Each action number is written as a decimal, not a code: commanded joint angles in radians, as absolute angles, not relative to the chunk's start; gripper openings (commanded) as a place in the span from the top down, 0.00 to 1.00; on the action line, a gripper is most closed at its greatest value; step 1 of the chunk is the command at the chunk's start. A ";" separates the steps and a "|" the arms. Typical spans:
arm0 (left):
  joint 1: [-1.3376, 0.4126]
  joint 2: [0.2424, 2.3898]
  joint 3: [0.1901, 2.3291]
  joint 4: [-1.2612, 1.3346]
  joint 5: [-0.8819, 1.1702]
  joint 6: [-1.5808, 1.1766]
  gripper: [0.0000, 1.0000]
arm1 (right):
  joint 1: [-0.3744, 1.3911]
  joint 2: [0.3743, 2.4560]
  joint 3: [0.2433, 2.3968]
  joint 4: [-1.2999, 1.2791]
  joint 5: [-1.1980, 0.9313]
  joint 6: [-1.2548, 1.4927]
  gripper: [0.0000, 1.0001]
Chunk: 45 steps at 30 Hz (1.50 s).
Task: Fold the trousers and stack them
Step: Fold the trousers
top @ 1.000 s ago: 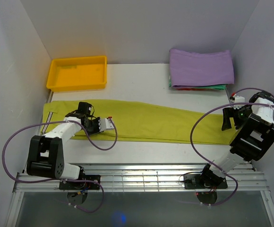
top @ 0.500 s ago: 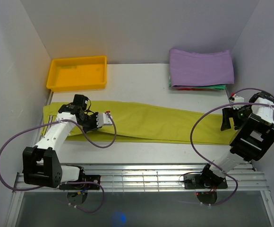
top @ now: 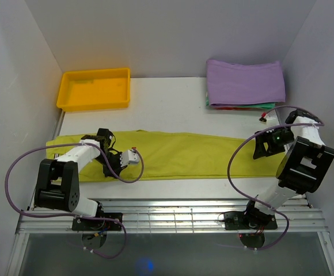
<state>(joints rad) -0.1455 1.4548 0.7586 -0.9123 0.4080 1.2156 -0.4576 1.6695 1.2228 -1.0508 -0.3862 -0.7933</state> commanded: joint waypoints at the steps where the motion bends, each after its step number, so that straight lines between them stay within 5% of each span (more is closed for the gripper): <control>1: -0.149 1.496 0.707 -0.813 0.397 1.236 0.98 | -0.381 1.626 1.164 -1.051 -0.483 -0.785 0.23; 8: -0.149 1.540 0.762 -0.804 0.394 1.220 0.96 | -0.224 1.673 1.080 -0.905 -0.425 -0.677 0.30; 16: -0.153 1.372 0.830 -0.917 0.549 1.137 0.57 | -0.336 1.733 0.907 -0.776 -0.164 -0.808 0.37; 24: -0.140 1.304 1.112 -0.823 0.543 0.870 0.22 | -0.382 1.709 1.062 -0.929 -0.196 -0.954 0.37; 35: -0.002 1.906 1.564 -0.862 0.703 0.792 0.19 | -0.149 1.684 1.460 -1.189 -0.615 -0.947 0.33; 45: 0.061 1.986 1.546 -0.812 0.690 0.719 0.19 | 0.578 1.606 1.249 -0.769 -0.523 -0.640 0.42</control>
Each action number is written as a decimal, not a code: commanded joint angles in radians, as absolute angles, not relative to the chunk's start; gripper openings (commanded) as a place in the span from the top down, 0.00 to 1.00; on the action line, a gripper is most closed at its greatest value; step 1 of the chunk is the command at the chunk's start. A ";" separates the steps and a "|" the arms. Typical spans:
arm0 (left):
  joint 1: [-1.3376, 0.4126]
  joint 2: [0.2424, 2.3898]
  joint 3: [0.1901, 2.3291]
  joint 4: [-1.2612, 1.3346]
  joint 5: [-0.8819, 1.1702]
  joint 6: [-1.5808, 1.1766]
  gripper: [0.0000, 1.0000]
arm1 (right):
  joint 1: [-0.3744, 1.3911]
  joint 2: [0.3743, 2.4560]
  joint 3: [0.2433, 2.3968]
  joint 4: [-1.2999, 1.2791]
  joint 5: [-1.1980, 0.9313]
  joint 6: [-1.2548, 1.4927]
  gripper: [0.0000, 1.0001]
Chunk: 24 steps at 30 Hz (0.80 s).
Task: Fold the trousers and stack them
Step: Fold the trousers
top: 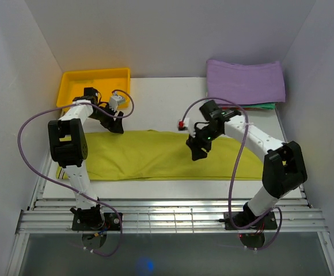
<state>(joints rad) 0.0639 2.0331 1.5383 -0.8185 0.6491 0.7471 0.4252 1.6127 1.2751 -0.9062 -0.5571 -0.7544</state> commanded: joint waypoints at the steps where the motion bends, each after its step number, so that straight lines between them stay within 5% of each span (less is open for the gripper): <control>1: 0.063 1.987 1.537 -0.810 0.690 0.716 0.19 | 0.618 1.646 1.253 -0.756 -0.493 -0.628 0.44; 8: 0.063 1.979 1.509 -0.796 0.673 0.716 0.19 | 0.845 1.735 1.224 -0.660 -0.373 -0.609 0.57; 20: 0.063 1.971 1.491 -0.778 0.672 0.718 0.18 | 0.899 1.790 1.109 -0.543 -0.226 -0.629 0.62; 22: 0.063 1.971 1.486 -0.776 0.672 0.721 0.18 | 0.899 1.796 1.100 -0.534 -0.212 -0.629 0.68; 24: 0.063 1.970 1.483 -0.775 0.670 0.719 0.18 | 0.900 1.793 1.103 -0.537 -0.212 -0.627 0.87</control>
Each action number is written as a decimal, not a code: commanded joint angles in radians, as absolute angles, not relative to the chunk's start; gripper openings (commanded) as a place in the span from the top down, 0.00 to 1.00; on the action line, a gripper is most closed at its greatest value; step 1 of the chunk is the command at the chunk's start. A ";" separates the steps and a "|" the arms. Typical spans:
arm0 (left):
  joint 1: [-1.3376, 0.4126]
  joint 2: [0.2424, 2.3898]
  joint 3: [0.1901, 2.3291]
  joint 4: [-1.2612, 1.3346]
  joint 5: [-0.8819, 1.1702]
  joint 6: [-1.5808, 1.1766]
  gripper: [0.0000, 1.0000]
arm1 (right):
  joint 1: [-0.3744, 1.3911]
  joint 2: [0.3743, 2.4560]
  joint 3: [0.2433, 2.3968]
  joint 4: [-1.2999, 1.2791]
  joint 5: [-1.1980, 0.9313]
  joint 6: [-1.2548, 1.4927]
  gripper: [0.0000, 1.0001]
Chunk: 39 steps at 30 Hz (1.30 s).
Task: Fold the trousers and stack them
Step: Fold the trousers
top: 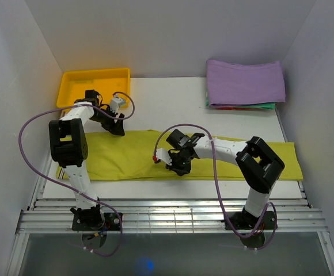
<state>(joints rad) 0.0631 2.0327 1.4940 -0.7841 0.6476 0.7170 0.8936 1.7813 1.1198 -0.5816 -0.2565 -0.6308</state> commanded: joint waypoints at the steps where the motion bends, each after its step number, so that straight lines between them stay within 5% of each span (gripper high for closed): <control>1: 0.063 1.971 1.483 -0.773 0.669 0.722 0.18 | 0.900 1.786 1.104 -0.538 -0.215 -0.627 0.92; 17: 0.063 1.957 1.474 -0.770 0.655 0.745 0.18 | 0.926 1.641 1.141 -0.653 -0.271 -0.624 0.92; 31: 0.069 2.002 1.572 -0.889 0.706 0.848 0.14 | 0.957 1.798 1.038 -0.588 -0.275 -0.647 0.92; 36: 0.069 2.036 1.574 -1.064 0.770 0.998 0.16 | 0.939 1.773 1.065 -0.592 -0.282 -0.618 0.65; 39: 0.069 2.034 1.545 -1.065 0.752 1.012 0.28 | 0.910 1.735 1.086 -0.589 -0.297 -0.595 0.41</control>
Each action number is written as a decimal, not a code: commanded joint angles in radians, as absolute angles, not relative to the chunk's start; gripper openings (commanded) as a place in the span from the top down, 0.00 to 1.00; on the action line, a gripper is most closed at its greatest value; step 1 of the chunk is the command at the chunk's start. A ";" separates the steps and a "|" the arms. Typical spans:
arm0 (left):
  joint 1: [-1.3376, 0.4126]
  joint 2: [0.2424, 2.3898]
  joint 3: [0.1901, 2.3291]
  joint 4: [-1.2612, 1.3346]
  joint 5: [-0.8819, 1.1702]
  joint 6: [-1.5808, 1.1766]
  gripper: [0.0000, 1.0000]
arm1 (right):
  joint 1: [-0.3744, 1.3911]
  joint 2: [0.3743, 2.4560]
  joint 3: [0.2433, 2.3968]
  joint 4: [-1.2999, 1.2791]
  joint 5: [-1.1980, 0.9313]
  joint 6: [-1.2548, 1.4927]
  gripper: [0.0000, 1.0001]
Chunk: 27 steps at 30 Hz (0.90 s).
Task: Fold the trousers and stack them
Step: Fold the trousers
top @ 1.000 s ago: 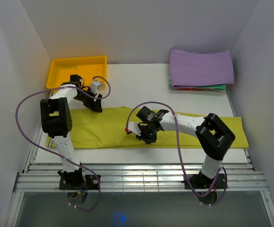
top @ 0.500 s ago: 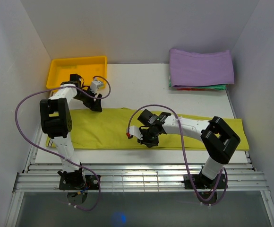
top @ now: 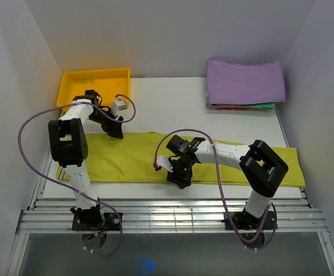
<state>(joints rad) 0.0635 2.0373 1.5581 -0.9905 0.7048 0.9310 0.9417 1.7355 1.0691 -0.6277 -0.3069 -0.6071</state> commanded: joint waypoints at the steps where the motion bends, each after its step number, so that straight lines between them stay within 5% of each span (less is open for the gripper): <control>1: 0.069 2.036 1.542 -1.065 0.747 1.014 0.40 | 0.898 1.720 1.094 -0.588 -0.304 -0.580 0.30; 11: 0.064 1.827 1.408 -0.960 0.799 1.055 1.00 | 0.542 1.675 1.408 -0.538 -0.507 -0.392 0.11; 19: -0.027 1.403 0.978 -0.631 0.677 1.095 1.00 | 0.502 1.834 1.637 -0.414 -0.686 -0.094 0.12; 27: -0.106 1.103 0.490 -0.261 0.486 1.187 1.00 | 0.548 1.960 1.608 -0.293 -0.798 0.089 0.13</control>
